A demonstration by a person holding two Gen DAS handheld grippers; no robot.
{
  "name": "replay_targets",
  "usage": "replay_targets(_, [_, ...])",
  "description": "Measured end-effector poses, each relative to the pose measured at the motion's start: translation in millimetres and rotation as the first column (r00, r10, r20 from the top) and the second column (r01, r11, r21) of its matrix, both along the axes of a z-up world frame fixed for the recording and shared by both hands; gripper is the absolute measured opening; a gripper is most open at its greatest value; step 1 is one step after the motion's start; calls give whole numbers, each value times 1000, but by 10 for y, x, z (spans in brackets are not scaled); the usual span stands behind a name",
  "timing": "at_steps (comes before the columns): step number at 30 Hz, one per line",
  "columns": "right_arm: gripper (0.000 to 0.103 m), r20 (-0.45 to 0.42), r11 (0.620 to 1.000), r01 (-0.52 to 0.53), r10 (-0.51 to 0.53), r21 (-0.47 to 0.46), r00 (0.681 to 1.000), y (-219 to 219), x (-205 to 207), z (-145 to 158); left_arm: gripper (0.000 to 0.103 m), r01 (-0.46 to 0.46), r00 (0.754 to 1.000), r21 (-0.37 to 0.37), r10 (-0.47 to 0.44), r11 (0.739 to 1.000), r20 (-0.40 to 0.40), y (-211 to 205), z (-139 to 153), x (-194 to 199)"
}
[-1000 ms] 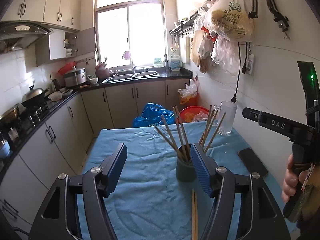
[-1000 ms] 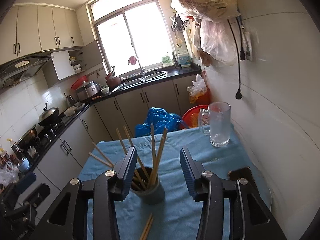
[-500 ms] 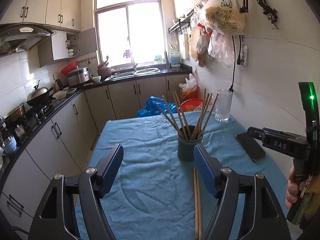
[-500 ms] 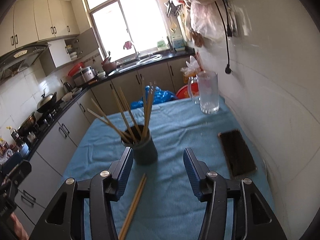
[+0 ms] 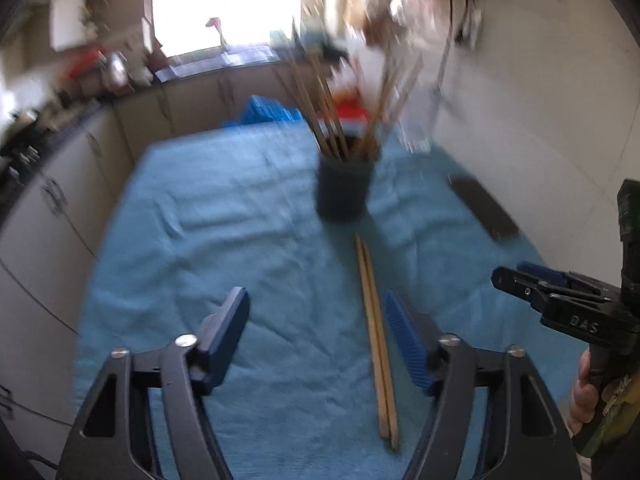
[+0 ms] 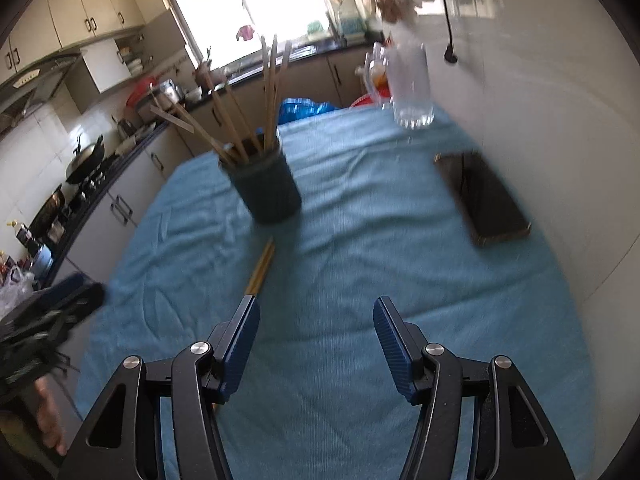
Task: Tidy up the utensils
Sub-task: 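Move both open grippers back over the last chopsticks on the towel, then close the left gripper on a chopstick while the right gripper grasps another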
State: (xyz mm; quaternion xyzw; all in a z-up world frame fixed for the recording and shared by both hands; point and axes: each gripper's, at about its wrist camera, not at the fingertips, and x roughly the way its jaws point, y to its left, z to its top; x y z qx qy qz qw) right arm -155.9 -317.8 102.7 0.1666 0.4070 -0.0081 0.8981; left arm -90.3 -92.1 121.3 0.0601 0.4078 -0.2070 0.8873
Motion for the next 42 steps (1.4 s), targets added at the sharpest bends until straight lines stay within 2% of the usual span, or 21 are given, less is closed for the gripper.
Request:
replay_targets(1, [64,-10,1000,-7,7,1,1000,17,-1,-59,53,20,998,-12,-20,1000,-52,-48,-131,71])
replay_targets(3, [64,-23,1000,-17,17,-1,1000,49,3,-140,38,47,989,-42,-53,998,-139,-146,-338,193])
replay_targets(5, [64,-31,1000,-24,24,1,999,74,10,-199,30,69,977,-68,-81,995,-198,-235,-522,262])
replay_targets(8, [64,-41,999,-31,32,5,999,92,25,-274,27,103,969,-64,-114,993,-219,-384,-698,304])
replay_targets(11, [64,-51,999,-32,33,17,998,83,44,-341,17,119,967,-34,-123,992,-222,-487,-783,337])
replay_targets(17, [64,-66,999,-26,29,39,997,68,93,-426,14,100,968,-35,-106,994,-226,-473,-827,429])
replay_targets(23, [64,-73,999,-21,25,51,997,81,120,-471,12,112,975,20,-106,993,-195,-611,-832,470])
replay_targets(25, [64,-75,998,-23,27,54,997,93,124,-481,5,102,973,14,-97,995,-208,-631,-832,519])
replay_targets(29, [64,-84,998,-35,39,50,996,137,135,-501,5,57,971,-19,-60,998,-233,-562,-836,595])
replay_targets(36, [64,-86,991,-124,127,41,988,392,263,-492,4,-11,967,-23,5,1000,-254,-178,-816,501])
replay_targets(41, [63,-121,975,-224,223,4,967,751,477,-598,4,-83,951,-71,58,994,-305,199,-825,429])
replay_targets(42, [60,-133,970,-243,240,-6,962,831,530,-638,4,-95,947,-87,63,992,-315,258,-831,424])
